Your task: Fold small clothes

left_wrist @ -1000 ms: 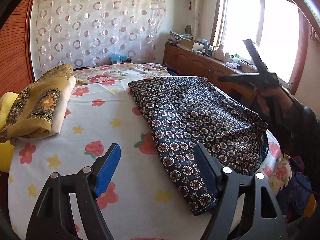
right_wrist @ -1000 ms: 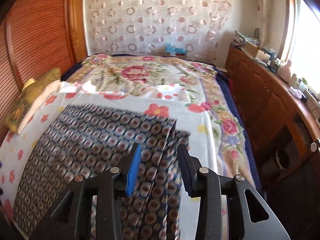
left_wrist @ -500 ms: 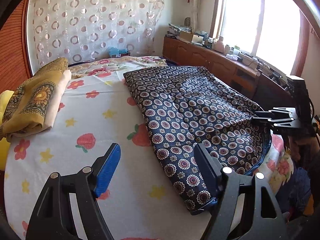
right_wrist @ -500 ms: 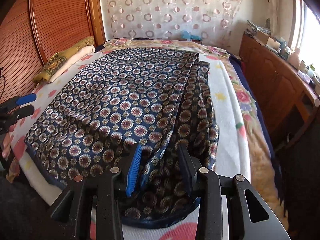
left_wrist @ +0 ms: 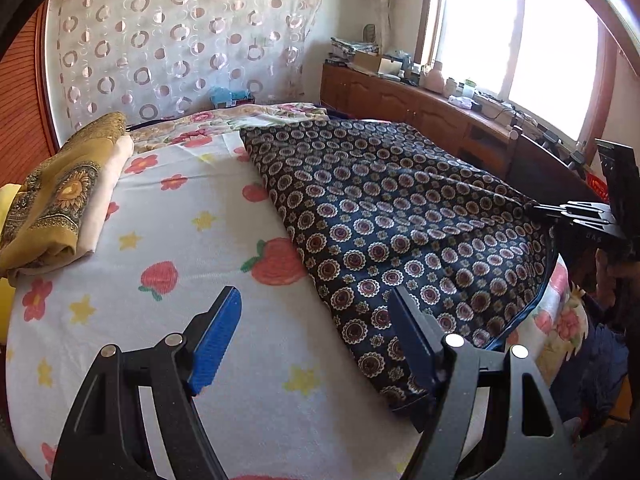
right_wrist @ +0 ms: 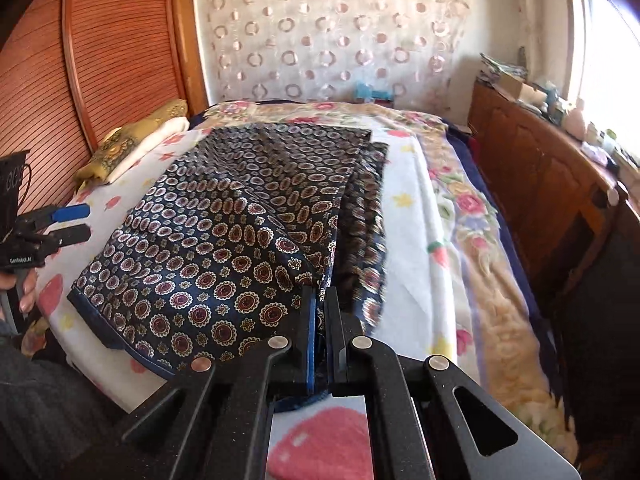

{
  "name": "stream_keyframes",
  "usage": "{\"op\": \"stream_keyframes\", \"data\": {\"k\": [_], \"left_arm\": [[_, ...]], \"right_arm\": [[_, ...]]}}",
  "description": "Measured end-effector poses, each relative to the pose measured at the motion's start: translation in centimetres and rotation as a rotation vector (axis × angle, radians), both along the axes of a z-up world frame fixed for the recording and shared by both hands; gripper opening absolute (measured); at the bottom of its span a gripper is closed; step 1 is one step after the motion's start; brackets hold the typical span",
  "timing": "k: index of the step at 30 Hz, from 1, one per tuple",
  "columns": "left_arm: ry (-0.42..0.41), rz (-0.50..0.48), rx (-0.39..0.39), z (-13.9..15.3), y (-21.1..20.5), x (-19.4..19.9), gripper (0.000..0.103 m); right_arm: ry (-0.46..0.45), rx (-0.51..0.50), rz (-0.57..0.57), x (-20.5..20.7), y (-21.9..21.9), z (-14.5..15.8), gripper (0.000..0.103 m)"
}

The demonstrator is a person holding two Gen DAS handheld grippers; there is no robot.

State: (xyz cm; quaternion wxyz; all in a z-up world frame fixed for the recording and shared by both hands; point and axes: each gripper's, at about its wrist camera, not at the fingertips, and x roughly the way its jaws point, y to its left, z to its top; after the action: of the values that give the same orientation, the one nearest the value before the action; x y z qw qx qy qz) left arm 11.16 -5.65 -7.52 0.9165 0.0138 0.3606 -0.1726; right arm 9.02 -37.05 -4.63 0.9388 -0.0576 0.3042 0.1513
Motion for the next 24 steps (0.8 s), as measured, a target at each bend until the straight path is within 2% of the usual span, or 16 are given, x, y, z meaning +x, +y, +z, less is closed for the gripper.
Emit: {"op": "stream_keyframes", "data": {"k": [5, 9, 11, 13, 15, 20, 24], "left_arm": [[0.020, -0.011, 0.016, -0.4, -0.5, 0.3, 0.076], [0.036, -0.010, 0.028, -0.6, -0.7, 0.4, 0.076], [0.044, -0.012, 0.034, -0.8, -0.9, 0.3, 0.076], [0.052, -0.022, 0.034, -1.0, -1.2, 0.1, 0.076], [0.058, -0.041, 0.024, -1.1, -1.4, -0.1, 0.075], [0.094, -0.072, 0.019, -1.6, -1.8, -0.3, 0.052], [0.121, -0.094, 0.006, -2.1, -2.0, -0.6, 0.045]], "right_arm": [[0.008, -0.007, -0.024, -0.2, -0.1, -0.7, 0.003], [0.002, -0.013, -0.061, 0.2, 0.8, -0.8, 0.019], [0.005, -0.025, -0.082, 0.2, 0.8, -1.0, 0.037], [0.008, -0.024, -0.104, 0.2, 0.7, -1.3, 0.046], [0.020, -0.023, -0.116, 0.4, 0.7, -1.6, 0.048], [0.050, -0.011, -0.123, 0.3, 0.4, -2.3, 0.051], [0.066, 0.008, -0.119, 0.3, 0.3, -2.5, 0.052]]}}
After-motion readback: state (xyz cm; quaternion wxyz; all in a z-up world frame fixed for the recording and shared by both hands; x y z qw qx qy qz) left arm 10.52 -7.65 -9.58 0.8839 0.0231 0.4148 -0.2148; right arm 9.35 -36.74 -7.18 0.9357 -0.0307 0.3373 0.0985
